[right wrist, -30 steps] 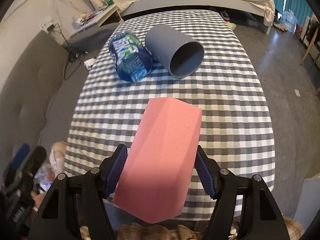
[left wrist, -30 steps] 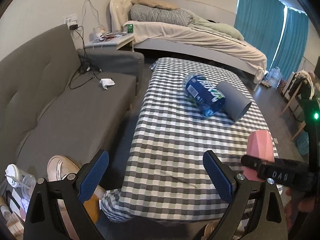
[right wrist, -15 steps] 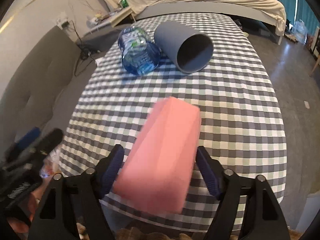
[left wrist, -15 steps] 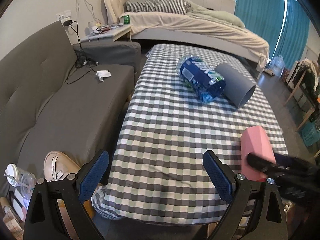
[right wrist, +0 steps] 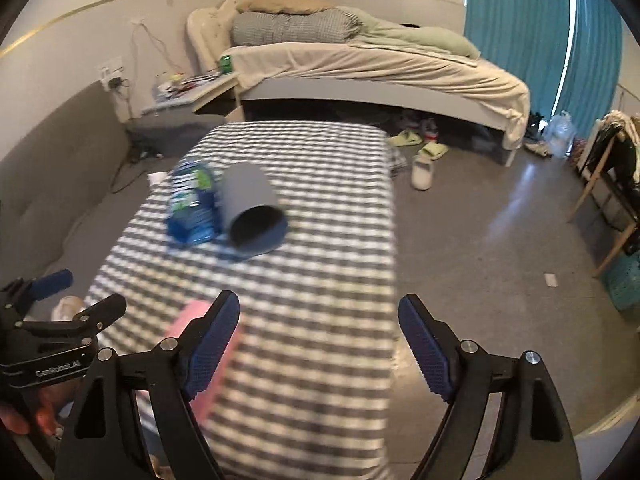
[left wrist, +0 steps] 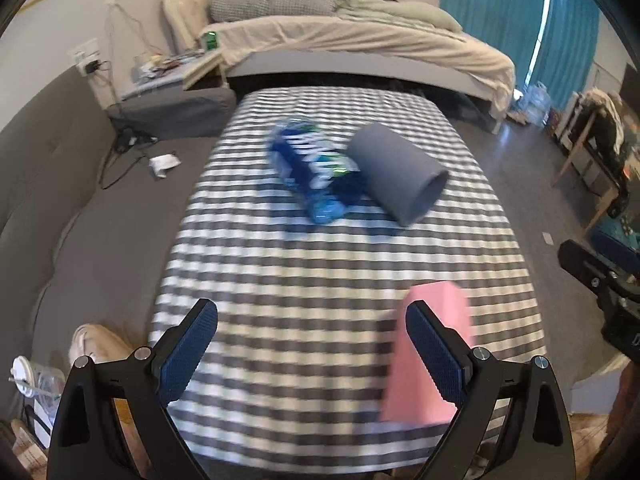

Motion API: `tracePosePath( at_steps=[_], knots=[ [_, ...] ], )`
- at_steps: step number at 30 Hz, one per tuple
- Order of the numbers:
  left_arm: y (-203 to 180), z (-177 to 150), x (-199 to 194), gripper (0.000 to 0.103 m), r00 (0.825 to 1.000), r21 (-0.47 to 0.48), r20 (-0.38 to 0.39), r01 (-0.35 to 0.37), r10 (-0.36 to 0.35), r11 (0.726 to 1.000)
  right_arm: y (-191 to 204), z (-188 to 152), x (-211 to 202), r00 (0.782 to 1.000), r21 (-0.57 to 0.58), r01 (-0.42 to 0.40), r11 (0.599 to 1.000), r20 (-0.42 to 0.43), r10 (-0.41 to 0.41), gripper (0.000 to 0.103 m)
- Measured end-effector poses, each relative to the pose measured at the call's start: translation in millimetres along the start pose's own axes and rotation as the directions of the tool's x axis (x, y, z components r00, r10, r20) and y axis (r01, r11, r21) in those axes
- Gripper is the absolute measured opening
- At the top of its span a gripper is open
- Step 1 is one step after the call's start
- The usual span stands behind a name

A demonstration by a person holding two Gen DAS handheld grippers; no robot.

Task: Flip cup upside down
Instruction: 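Close the left tool on the pink cup while the right tool opens and releases it, then rotate the held pink cup upright with the left tool, open end up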

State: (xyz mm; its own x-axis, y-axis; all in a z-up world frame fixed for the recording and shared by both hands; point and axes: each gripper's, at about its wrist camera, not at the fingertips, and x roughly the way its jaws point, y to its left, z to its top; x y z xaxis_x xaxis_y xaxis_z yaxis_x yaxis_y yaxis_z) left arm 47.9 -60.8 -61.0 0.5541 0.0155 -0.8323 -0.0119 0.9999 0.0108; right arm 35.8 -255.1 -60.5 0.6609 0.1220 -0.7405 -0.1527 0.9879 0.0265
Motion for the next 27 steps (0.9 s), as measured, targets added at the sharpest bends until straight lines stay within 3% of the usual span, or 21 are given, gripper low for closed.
tracePosePath(
  at_steps=[4, 7, 14, 19, 24, 25, 27],
  knots=[
    [-28.3, 5.3, 14.7, 0.098, 0.997, 0.037, -0.041, 0.067, -0.066, 0.997, -20.3, -4.0, 9.4, 1.000, 0.035, -0.003, 0.999, -0.001, 0.003, 0.082],
    [-43.5, 4.9, 28.7, 0.098, 0.994, 0.071, -0.080, 0.082, -0.077, 0.994, -27.6, -5.2, 14.5, 1.000, 0.031, -0.017, 0.999, 0.004, 0.017, 0.082],
    [-57.5, 6.8, 51.2, 0.097, 0.983, 0.087, -0.143, 0.132, -0.119, 0.987, -28.6, -8.4, 31.0, 0.999, 0.031, -0.023, 0.999, -0.027, 0.024, 0.082],
    [-65.0, 4.5, 60.5, 0.096, 0.964, 0.078, -0.206, 0.186, -0.167, 0.979, -29.5, -9.2, 37.7, 0.999, 0.042, -0.024, 0.999, -0.040, 0.026, 0.082],
    [-67.8, -0.8, 66.3, 0.063, 0.926, 0.035, -0.274, 0.281, -0.261, 0.959, -29.9, -8.2, 37.0, 0.999, 0.046, -0.027, 0.999, -0.037, 0.029, 0.082],
    [-66.8, -0.9, 65.2, 0.060, 0.918, 0.021, -0.277, 0.300, -0.283, 0.954, -30.2, -8.4, 36.7, 0.999, 0.046, -0.027, 0.999, -0.036, 0.028, 0.082],
    [-66.6, -0.9, 61.2, 0.059, 0.925, 0.038, -0.270, 0.288, -0.268, 0.957, -31.1, -8.3, 35.0, 0.999, 0.049, -0.027, 0.998, -0.031, 0.028, 0.082]
  ],
)
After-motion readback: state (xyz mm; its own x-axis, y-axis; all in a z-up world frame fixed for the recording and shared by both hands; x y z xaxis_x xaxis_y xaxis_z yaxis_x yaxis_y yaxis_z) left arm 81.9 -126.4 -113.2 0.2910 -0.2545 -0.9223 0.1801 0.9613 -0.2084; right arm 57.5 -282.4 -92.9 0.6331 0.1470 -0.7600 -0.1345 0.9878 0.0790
